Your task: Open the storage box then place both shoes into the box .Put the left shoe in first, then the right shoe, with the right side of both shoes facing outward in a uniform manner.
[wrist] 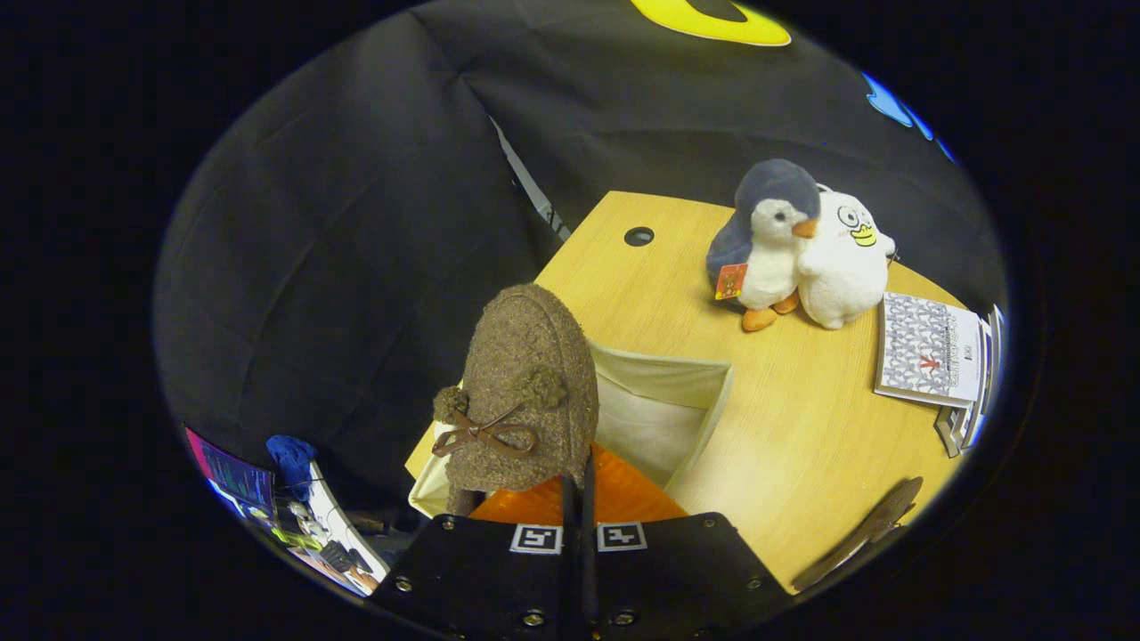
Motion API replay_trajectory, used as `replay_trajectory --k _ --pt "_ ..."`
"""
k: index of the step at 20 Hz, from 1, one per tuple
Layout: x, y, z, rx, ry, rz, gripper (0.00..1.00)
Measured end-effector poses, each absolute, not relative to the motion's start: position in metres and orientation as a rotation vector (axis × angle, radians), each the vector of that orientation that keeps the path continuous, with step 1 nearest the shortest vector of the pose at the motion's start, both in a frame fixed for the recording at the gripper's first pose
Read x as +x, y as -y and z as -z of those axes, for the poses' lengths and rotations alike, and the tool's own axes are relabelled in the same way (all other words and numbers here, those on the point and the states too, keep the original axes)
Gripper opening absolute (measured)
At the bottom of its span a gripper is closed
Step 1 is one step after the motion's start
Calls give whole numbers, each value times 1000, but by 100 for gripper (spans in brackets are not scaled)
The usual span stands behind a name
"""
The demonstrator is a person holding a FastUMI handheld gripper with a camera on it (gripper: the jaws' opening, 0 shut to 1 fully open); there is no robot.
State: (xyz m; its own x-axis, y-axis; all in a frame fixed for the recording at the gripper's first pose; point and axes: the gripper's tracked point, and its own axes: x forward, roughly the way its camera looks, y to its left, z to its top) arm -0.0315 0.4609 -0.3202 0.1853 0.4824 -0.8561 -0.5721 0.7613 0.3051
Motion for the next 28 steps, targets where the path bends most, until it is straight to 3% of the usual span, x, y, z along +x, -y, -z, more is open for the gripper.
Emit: replay_trajectory --k 4,6,9,11,12,21,28 --pt "-38 -467 339 -147 -1194 -739 0" --pt "-42 -475 338 -141 -1192 -761 5" --pt "-28 -474 325 -149 -1136 -766 47" --pt "-22 -474 309 -141 -1104 -768 68" --pt "-18 -473 303 -133 -1094 -766 73" --pt "8 -419 260 -21 -1042 -706 74" --pt "15 -325 252 60 -1023 -609 74"
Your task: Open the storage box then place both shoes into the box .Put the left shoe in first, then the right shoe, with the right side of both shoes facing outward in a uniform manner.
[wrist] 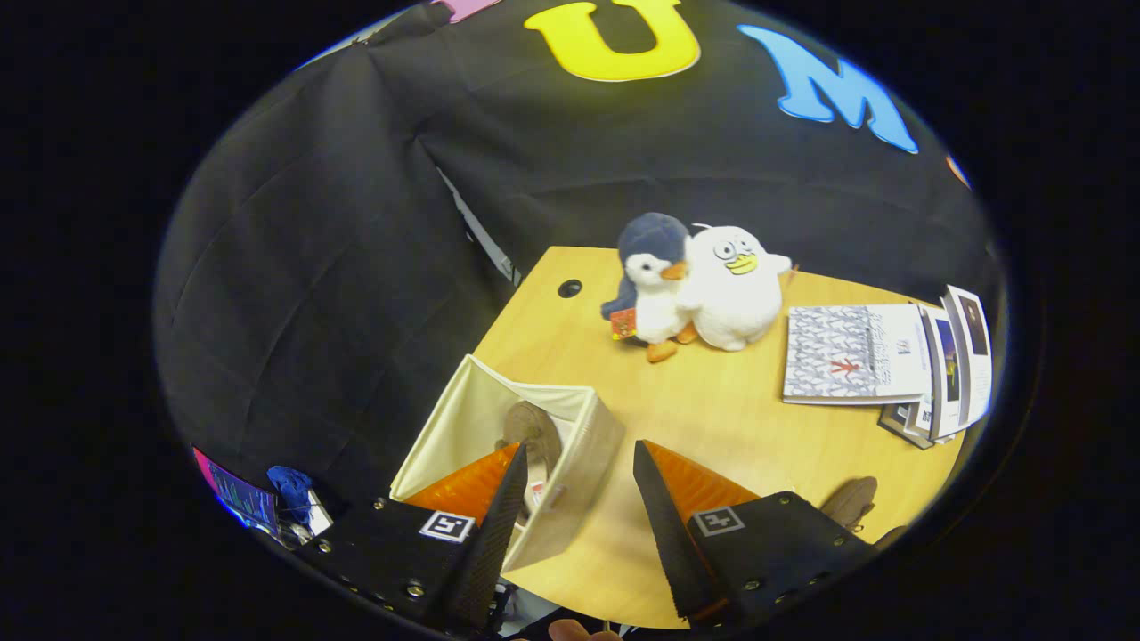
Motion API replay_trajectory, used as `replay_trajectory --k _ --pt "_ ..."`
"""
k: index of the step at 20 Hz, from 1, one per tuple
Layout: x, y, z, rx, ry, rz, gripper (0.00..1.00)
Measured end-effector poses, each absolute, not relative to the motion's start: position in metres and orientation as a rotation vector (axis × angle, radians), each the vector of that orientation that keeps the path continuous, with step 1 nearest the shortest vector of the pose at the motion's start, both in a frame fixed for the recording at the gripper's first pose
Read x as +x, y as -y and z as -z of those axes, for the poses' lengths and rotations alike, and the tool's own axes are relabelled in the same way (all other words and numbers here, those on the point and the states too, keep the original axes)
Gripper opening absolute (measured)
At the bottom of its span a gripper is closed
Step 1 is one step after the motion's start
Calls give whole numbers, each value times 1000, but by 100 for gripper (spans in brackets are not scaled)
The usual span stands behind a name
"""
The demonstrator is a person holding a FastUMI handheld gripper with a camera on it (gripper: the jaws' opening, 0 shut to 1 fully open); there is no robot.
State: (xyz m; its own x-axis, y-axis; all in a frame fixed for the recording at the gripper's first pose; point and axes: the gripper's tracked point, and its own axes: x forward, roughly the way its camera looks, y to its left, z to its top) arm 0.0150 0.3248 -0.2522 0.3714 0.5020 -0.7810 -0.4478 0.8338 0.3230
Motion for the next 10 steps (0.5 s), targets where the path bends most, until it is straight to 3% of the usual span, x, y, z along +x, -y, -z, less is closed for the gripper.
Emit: replay_trajectory --k 10 --pt "13 -153 275 209 -1007 -371 74"
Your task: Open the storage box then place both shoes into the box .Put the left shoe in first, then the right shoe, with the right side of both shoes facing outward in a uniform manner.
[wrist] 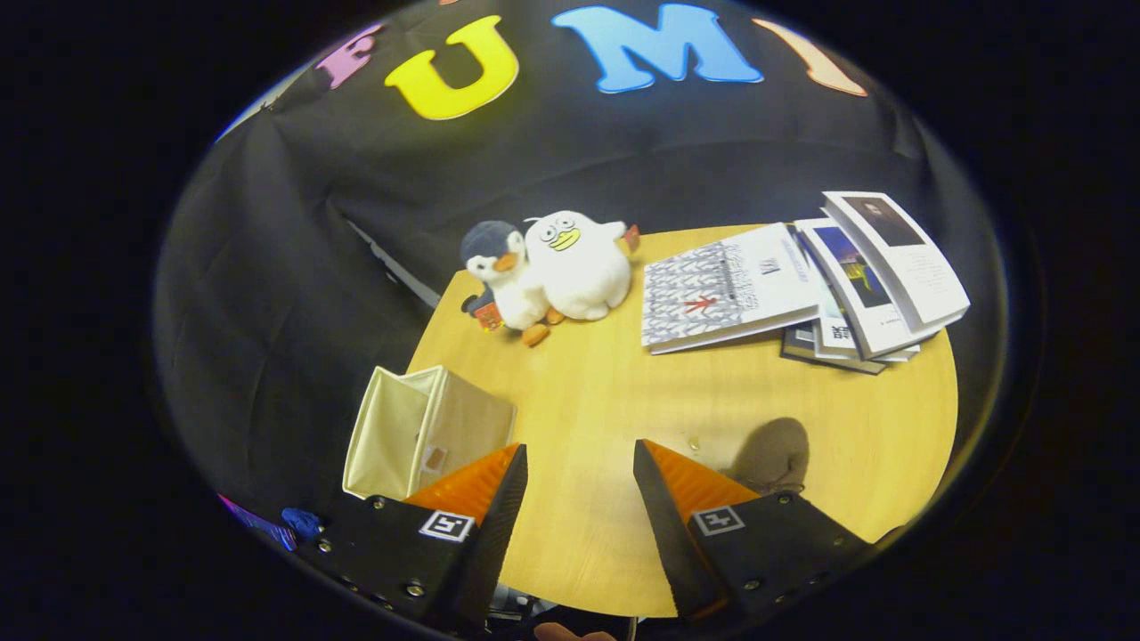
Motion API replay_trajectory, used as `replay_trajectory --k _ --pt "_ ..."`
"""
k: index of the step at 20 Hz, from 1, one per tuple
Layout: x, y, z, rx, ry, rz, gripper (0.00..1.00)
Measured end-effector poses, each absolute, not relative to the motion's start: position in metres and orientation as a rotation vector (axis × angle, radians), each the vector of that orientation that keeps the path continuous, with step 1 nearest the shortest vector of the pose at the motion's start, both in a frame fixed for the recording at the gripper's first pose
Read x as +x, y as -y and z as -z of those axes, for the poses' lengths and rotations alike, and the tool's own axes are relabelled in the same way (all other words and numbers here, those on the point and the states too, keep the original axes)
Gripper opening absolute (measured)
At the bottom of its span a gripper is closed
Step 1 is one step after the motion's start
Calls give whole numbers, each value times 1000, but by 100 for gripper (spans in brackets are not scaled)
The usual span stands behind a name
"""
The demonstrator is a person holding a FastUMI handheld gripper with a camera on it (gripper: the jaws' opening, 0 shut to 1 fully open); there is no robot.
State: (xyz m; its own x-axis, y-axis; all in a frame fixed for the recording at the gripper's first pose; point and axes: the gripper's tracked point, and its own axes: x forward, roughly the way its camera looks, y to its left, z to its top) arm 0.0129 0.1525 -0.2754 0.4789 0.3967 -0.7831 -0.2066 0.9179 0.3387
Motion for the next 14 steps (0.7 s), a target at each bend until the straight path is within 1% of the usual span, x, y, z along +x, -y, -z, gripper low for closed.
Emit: replay_trajectory --k 7,14 --pt "-4 -57 313 195 -1026 -222 74" --pt "-36 -6 364 164 -1110 -129 74"
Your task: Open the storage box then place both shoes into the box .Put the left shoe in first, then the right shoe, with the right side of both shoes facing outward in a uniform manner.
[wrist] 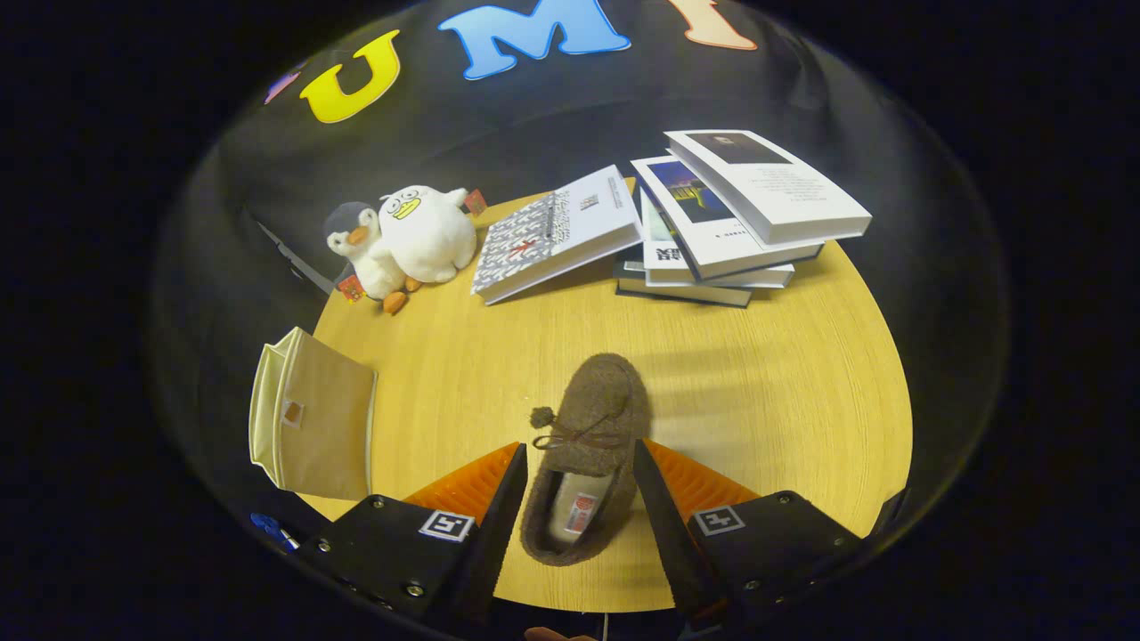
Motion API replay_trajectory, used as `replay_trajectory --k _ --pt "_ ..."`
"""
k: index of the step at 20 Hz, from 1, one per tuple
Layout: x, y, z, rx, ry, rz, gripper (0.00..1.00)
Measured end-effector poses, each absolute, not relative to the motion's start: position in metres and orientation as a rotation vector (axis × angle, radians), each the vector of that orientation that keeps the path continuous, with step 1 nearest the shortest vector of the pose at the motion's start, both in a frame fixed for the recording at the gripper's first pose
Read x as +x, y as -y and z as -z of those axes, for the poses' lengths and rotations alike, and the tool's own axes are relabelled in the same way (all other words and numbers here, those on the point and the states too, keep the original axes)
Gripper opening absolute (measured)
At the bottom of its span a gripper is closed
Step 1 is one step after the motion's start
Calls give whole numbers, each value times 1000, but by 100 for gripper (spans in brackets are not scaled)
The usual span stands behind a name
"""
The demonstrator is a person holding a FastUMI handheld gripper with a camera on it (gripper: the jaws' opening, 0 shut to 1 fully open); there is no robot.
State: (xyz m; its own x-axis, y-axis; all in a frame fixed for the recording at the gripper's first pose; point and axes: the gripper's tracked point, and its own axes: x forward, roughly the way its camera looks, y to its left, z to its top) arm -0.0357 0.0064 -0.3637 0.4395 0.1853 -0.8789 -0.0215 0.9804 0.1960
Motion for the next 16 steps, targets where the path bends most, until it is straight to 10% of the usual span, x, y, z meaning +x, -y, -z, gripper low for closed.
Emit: replay_trajectory --k 14,16 --pt "-33 0 465 163 -1226 -92 73" --pt "-32 14 478 82 -1239 -42 60"
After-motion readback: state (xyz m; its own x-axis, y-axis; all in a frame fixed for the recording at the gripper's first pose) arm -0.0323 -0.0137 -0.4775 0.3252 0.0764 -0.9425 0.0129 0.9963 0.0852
